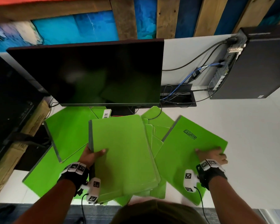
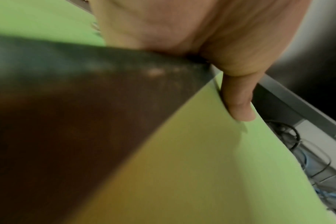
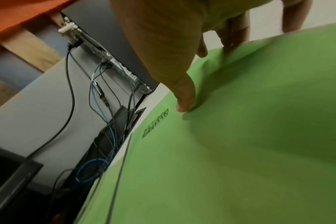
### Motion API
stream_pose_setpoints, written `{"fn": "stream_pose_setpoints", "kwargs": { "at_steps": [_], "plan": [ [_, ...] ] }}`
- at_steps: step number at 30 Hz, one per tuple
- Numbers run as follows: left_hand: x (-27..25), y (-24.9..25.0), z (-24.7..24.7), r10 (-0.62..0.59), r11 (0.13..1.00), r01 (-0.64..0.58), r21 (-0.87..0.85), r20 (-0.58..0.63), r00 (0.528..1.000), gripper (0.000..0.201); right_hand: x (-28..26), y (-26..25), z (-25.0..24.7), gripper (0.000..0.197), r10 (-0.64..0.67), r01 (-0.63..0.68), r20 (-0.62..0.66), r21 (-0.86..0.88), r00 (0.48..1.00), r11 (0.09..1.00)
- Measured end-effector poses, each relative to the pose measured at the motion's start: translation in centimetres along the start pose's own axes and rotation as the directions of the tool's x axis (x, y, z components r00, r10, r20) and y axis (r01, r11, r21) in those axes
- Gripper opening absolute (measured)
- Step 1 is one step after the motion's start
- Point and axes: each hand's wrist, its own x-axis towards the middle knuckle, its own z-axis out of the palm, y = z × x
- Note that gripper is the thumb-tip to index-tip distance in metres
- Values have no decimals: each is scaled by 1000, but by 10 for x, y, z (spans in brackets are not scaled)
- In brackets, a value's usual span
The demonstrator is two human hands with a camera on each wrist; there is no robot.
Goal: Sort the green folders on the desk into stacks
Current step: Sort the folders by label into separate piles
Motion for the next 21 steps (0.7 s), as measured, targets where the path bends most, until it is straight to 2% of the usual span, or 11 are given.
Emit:
{"fn": "stream_pose_setpoints", "kwargs": {
  "at_steps": [2,4,6,7,10,13,17,21],
  "plan": [
    [2,-6,-1,-47,999,47,14,-8,999,39,8,-5,-2,95,65,-65,-1,129,998,990],
    [6,-11,-1,-62,998,63,28,-28,998,43,20,-8,-7,87,80,-103,86,323,993,941],
    [8,-11,0,-59,998,60,36,-27,998,44,30,-8,-12,65,-7,-66,180,391,984,918],
    [9,-12,-1,-63,997,64,38,-21,998,43,33,-8,-16,55,-64,-12,177,397,982,918],
    [9,-11,-2,-78,997,78,16,0,997,36,33,-15,-28,36,-182,131,84,417,980,899],
    [5,-10,1,-68,998,68,-3,-17,998,34,31,-21,-46,31,-229,217,-33,475,973,853],
    [5,-12,1,-32,999,33,11,-29,999,28,30,-21,-74,35,-215,235,-97,508,972,829],
    [2,-11,3,-25,999,24,-35,-28,999,39,31,-14,-101,36,-203,243,-134,540,970,806]
  ]
}}
